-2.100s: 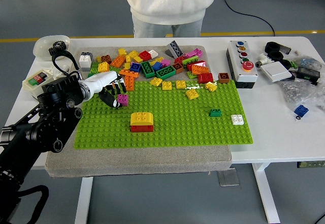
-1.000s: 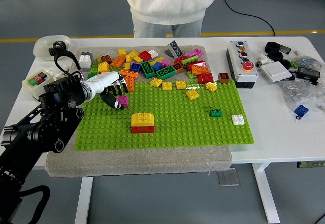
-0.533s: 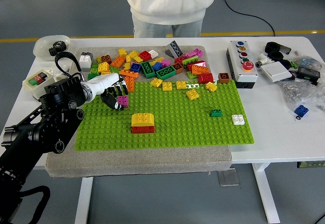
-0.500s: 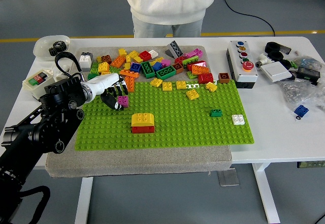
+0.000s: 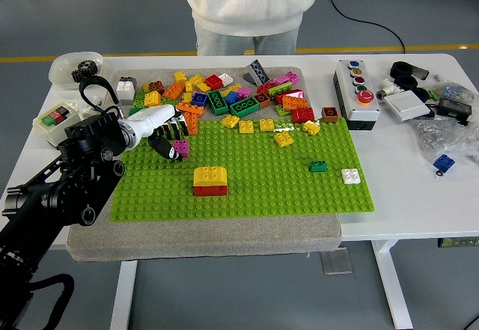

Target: Pick up the brick,pile it on top of brick,press brick,pick up the brick,pile it on top of brick,press brick

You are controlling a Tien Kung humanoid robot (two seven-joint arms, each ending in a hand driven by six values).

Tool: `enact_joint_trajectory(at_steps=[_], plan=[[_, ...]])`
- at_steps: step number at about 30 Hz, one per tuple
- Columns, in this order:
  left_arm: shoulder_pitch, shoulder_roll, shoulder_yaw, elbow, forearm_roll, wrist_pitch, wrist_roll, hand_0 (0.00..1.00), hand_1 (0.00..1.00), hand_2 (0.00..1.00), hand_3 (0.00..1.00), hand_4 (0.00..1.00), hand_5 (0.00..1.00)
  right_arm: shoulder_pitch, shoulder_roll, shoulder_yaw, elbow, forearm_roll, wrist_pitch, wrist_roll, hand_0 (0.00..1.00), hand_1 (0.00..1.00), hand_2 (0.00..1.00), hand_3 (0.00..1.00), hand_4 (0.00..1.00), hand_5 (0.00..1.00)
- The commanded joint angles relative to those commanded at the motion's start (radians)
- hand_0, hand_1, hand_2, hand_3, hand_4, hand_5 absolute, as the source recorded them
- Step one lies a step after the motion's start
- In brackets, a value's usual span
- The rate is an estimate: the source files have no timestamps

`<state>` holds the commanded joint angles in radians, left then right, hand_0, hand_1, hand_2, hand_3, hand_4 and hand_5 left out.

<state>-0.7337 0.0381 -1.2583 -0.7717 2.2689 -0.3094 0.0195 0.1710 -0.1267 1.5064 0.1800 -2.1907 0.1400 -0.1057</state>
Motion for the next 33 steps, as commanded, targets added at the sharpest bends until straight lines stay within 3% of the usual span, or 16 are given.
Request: enact_joint_trajectory(at_steps=[17, 33], plan=[[0.001, 0.003, 0.012, 0.002, 0.000, -0.033, -0.028, 0.525, 0.451, 0.462, 0.528, 0.914, 0.002, 0.001, 0.000, 0.004, 0.000, 0.001, -0.001, 0.000, 0.742, 0.646, 0.713, 0.591, 0.811, 0.375], [-0.005, 0.004, 0.005, 0.000, 0.000, -0.009, -0.044, 0.509, 0.446, 0.459, 0.519, 0.923, 0.002, 0.000, 0.000, 0.005, 0.000, 0.005, -0.002, -0.001, 0.741, 0.646, 0.713, 0.590, 0.810, 0.375]])
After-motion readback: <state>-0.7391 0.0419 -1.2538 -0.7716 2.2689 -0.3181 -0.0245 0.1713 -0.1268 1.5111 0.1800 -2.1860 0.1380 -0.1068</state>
